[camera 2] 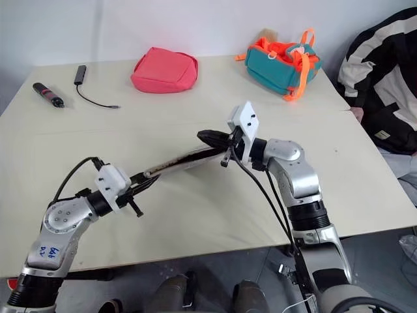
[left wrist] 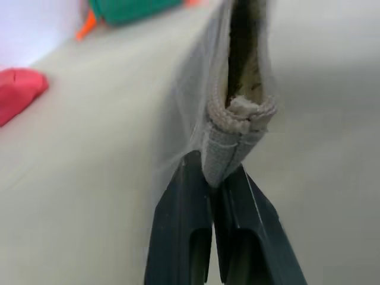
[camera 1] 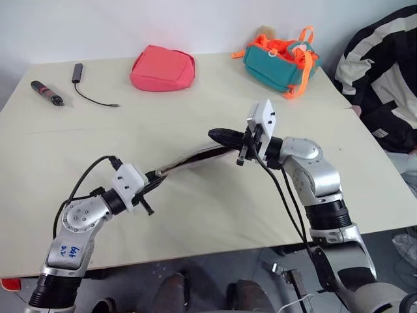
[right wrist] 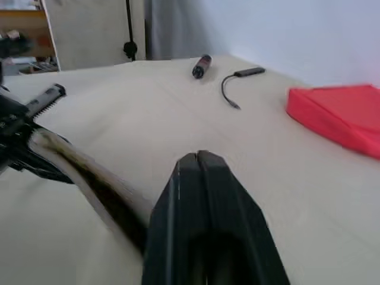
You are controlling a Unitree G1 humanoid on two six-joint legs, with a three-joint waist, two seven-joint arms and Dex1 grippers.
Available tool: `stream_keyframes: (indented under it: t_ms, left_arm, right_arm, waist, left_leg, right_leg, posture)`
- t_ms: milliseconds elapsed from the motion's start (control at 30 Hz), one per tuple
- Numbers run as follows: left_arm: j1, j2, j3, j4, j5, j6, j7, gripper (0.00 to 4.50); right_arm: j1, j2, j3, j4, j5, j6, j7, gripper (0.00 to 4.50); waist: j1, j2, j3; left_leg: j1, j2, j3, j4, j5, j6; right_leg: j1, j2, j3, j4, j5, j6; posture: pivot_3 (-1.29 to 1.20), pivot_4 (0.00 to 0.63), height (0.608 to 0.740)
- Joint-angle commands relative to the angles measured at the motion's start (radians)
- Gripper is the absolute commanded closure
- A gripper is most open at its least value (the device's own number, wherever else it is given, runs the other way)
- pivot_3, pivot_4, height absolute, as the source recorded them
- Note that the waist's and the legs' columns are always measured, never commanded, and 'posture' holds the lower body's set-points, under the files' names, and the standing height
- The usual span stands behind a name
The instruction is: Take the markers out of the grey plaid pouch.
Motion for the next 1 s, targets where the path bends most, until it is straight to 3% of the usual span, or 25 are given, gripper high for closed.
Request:
stream_keyframes:
  t_ms: [33, 333, 567, 667, 900, 1000]
  left_arm:
    - [-0.032, 0.011, 0.049, -0.071, -0.065, 0.104, 0.011, 4.5]
    - [-0.039, -0.004, 0.015, -0.22, -0.226, 0.453, 0.02, 4.5]
    - [-0.08, -0.041, 0.008, -0.25, -0.244, 0.535, 0.077, 4.5]
    - [-0.109, -0.089, 0.047, -0.267, -0.349, 0.625, 0.11, 4.5]
    - [-0.082, -0.01, -0.014, -0.281, -0.254, 0.579, 0.076, 4.5]
    - [-0.084, -0.01, -0.014, -0.273, -0.248, 0.569, 0.074, 4.5]
  right_arm:
    - [-0.035, -0.038, -0.017, -0.045, 0.015, 0.006, 0.025, 4.47]
    - [-0.077, -0.168, 0.041, -0.139, 0.058, 0.135, 0.188, 4.47]
    - [-0.05, -0.238, 0.138, -0.092, -0.076, -0.002, 0.266, 4.47]
    - [-0.065, -0.24, 0.14, -0.057, -0.088, -0.035, 0.283, 4.47]
    - [-0.122, -0.216, 0.118, -0.018, -0.066, -0.031, 0.29, 4.47]
    - [-0.136, -0.224, 0.08, -0.076, 0.038, 0.079, 0.328, 4.47]
  waist:
    - [0.0, -0.001, 0.0]
    - [-0.002, -0.002, 0.0]
    - [0.001, -0.002, 0.0]
    - [0.006, -0.003, 0.001]
    - [0.011, -0.004, 0.002]
    - [0.012, -0.004, 0.002]
  left_leg:
    - [0.0, 0.0, 0.0, 0.001, -0.001, 0.0]
    - [-0.001, 0.001, 0.0, 0.0, -0.001, 0.0]
    - [-0.001, 0.001, 0.001, 0.002, -0.001, 0.0]
    - [-0.001, 0.001, 0.001, 0.003, -0.001, 0.0]
    - [-0.001, 0.001, 0.001, 0.004, -0.001, 0.0]
    - [-0.001, 0.001, 0.001, 0.004, -0.001, 0.0]
  right_leg:
    - [0.0, 0.0, 0.0, -0.002, 0.0, 0.0]
    - [0.0, 0.001, 0.002, -0.004, 0.0, 0.0]
    - [0.001, 0.001, 0.004, -0.005, 0.0, 0.0]
    - [0.001, 0.001, 0.006, -0.005, 0.0, 0.0]
    - [0.001, 0.003, 0.007, -0.005, 0.0, 0.0]
    - [0.001, 0.003, 0.007, -0.005, 0.0, 0.0]
  posture:
    - [0.0, 0.15, 0.74]
    - [0.0, 0.15, 0.74]
    - [0.0, 0.15, 0.74]
    - [0.0, 0.15, 0.74]
    - [0.0, 0.15, 0.74]
    - [0.0, 0.15, 0.74]
